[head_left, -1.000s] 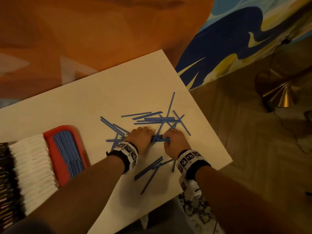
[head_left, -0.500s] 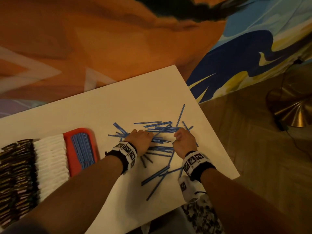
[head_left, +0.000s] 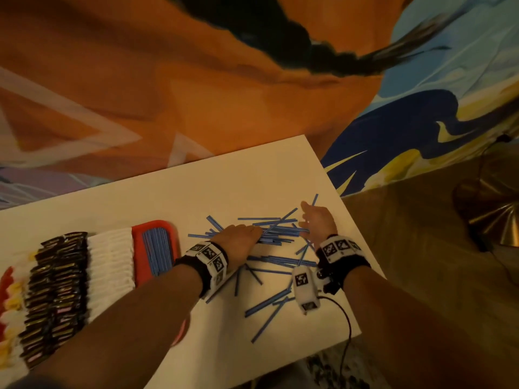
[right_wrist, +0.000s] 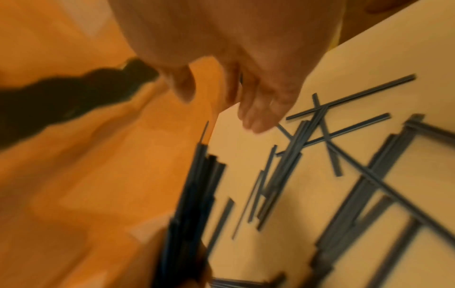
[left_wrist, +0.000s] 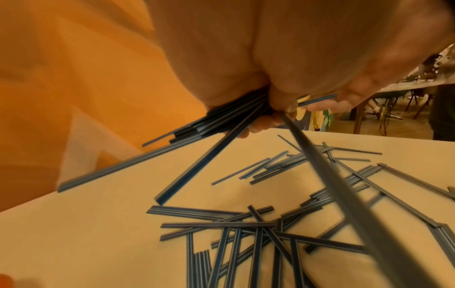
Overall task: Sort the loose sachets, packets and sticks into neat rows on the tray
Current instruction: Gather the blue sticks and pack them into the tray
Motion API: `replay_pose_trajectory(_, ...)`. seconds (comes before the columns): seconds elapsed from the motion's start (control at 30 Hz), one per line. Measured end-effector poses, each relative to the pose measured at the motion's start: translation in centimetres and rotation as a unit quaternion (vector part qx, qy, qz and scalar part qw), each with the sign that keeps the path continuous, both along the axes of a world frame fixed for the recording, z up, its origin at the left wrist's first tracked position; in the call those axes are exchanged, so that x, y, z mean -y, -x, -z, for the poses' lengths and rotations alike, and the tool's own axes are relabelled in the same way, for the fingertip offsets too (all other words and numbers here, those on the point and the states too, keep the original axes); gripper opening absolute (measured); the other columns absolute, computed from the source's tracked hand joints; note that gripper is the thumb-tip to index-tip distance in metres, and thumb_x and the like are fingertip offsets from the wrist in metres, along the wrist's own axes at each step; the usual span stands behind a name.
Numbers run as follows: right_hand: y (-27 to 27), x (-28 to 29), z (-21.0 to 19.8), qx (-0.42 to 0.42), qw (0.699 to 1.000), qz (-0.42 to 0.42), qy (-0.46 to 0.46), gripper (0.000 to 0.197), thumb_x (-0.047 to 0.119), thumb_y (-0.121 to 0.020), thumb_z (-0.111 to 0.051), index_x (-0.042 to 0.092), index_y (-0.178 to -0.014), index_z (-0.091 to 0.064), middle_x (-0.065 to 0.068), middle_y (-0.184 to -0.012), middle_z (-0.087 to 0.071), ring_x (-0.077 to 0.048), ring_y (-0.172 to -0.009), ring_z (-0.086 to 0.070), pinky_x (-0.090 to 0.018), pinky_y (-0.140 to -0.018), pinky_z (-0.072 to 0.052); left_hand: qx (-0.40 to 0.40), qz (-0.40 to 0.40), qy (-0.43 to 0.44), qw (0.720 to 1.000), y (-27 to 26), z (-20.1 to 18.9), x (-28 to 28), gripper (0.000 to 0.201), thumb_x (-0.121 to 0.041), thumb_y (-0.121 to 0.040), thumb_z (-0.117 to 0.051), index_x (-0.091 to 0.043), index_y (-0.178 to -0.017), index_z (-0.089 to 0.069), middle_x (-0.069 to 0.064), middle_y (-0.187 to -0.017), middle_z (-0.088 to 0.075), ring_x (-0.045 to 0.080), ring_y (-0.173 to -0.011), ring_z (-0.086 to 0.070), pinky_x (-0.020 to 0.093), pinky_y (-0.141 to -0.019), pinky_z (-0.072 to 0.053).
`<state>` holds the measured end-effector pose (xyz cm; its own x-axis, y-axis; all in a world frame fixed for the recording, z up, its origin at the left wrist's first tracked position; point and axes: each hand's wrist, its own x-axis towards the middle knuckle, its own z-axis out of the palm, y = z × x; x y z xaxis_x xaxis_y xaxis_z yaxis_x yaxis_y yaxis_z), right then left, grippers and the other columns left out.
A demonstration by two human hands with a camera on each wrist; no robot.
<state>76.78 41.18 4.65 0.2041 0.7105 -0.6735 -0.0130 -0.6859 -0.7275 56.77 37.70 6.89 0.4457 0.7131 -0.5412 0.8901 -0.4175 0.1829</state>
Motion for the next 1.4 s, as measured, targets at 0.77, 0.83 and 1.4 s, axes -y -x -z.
replay_pose_trajectory(0.77,10.2,-3.1,-17.1,0.061,0.940,-0.138,-0.307,0.016,0.022,-0.097,-0.058,0.025,-0.085,-0.068,-0.002,-0.081,-0.071,-0.016,-0.066,-0.061,-0.030,-0.061,-0.051,0.514,-0.428,0.000,0.744,6.4,-9.6,-0.8,0.022,-0.008,-0.106,-0.032,-0.017,-0.094,-0.048,0.003,-0.082,-0.046,0.017,-0.069,-0.041,0.032,-0.069,-0.039)
replay_pose_trajectory(0.83,12.1,-2.6,-17.3,0.089,0.933,-0.193,-0.290,0.007,0.018,-0.094,-0.064,0.014,-0.094,-0.070,-0.002,-0.071,-0.068,-0.017,-0.061,-0.064,-0.032,-0.062,-0.057,0.548,-0.444,0.015,0.709,6.6,-10.3,-0.5,0.023,-0.005,-0.106,-0.030,-0.015,-0.093,-0.046,0.004,-0.079,-0.043,0.016,-0.065,-0.040,0.031,-0.066,-0.042)
replay_pose_trajectory(1.4,20.0,-0.1,-17.2,0.171,0.895,-0.292,-0.290,0.011,0.021,-0.090,-0.070,0.015,-0.094,-0.077,0.002,-0.085,-0.071,-0.009,-0.073,-0.062,-0.011,-0.060,-0.043,0.660,-0.528,-0.020,0.534,8.4,-10.7,0.8,0.034,-0.009,-0.108,-0.026,-0.028,-0.117,-0.052,0.006,-0.089,-0.055,0.019,-0.068,-0.047,0.032,-0.060,-0.043)
